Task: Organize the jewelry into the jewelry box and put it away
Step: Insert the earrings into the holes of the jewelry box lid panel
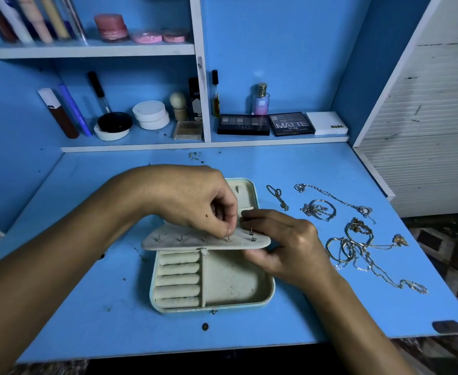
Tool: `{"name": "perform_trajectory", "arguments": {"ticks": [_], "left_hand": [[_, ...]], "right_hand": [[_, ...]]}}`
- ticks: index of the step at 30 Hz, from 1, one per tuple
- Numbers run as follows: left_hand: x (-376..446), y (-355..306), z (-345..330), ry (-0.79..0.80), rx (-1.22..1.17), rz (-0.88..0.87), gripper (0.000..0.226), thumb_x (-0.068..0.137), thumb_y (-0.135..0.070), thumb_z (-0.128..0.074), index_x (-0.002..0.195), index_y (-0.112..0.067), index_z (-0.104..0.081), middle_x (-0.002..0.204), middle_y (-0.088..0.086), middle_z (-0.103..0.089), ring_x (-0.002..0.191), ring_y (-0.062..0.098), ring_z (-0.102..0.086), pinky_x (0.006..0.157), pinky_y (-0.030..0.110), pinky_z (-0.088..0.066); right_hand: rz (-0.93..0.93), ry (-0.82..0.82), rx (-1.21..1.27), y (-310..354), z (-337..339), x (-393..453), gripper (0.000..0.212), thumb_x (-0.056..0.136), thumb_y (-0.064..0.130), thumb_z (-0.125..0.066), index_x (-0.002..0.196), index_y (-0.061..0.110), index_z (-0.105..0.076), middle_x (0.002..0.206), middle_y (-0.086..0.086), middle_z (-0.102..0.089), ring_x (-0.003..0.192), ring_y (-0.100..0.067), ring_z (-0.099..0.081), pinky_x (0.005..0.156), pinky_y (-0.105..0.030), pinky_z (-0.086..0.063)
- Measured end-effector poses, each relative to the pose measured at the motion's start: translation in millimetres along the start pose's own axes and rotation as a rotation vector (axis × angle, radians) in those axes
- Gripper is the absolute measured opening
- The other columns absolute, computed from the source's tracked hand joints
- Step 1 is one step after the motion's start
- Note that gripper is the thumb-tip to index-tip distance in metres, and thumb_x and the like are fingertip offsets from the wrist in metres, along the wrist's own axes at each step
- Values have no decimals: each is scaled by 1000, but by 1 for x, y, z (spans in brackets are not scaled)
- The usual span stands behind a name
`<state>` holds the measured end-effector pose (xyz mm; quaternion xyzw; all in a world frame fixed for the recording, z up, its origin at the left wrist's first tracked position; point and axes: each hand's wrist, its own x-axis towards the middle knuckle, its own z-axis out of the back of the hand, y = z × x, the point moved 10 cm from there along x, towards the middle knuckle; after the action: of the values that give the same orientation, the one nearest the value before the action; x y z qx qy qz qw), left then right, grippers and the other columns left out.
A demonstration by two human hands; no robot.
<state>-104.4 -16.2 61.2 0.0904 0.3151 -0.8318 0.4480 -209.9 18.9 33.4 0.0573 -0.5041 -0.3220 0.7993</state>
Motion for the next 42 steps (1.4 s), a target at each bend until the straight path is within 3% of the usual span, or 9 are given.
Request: {"name": "perform_trajectory", "arguments": {"ticks": [7,16,26,34,39,42], "left_hand": [[-1,-5,5,-12,14,-5,8,84,-22,-72,86,-29,-76,78,-21,-72,74,-7,-66,75,18,-53],[1,-7,4,-21,35,-5,8,80,-20,-74,81,-27,-75,67,-24,-67,65,-8,-61,63,10,-47],[6,-2,-2,20,1,1,7,80,-19,-74,79,-26,-74,64,-22,-65,61,-8,-57,61,10,-44],[2,6,6,-46,-94,-37,11,87,-19,-70,86,-29,-74,76,-21,-70,73,-3,-63,68,11,-46],[-11,28,30,-239,-293,-69,12,94,-14,-65,96,-22,-74,91,-1,-75,88,11,-71,87,28,-53],[-24,43,47,-426,-445,-99,13,95,-10,-60,97,-14,-72,92,3,-76,90,17,-72,88,26,-55]], "right_hand": [[2,-5,5,1,1,1,28,83,29,-74,87,2,-76,98,-7,-76,91,-11,-72,72,-26,-59],[25,-15,4,1,1,0,44,95,43,-59,89,3,-78,99,-6,-76,89,-11,-72,68,-27,-59],[35,-1,-10,0,-1,-1,29,87,31,-71,90,3,-78,100,-6,-76,88,-13,-73,66,-28,-58],[-73,-28,15,-4,2,2,25,82,28,-74,87,4,-77,99,-5,-76,89,-9,-72,76,-25,-58],[-154,-48,22,-5,6,6,36,82,38,-76,96,5,-75,99,-3,-75,89,-6,-71,79,-21,-57],[-226,-63,77,-6,7,8,45,81,44,-77,110,11,-67,99,2,-74,89,-3,-72,74,-25,-59]]}}
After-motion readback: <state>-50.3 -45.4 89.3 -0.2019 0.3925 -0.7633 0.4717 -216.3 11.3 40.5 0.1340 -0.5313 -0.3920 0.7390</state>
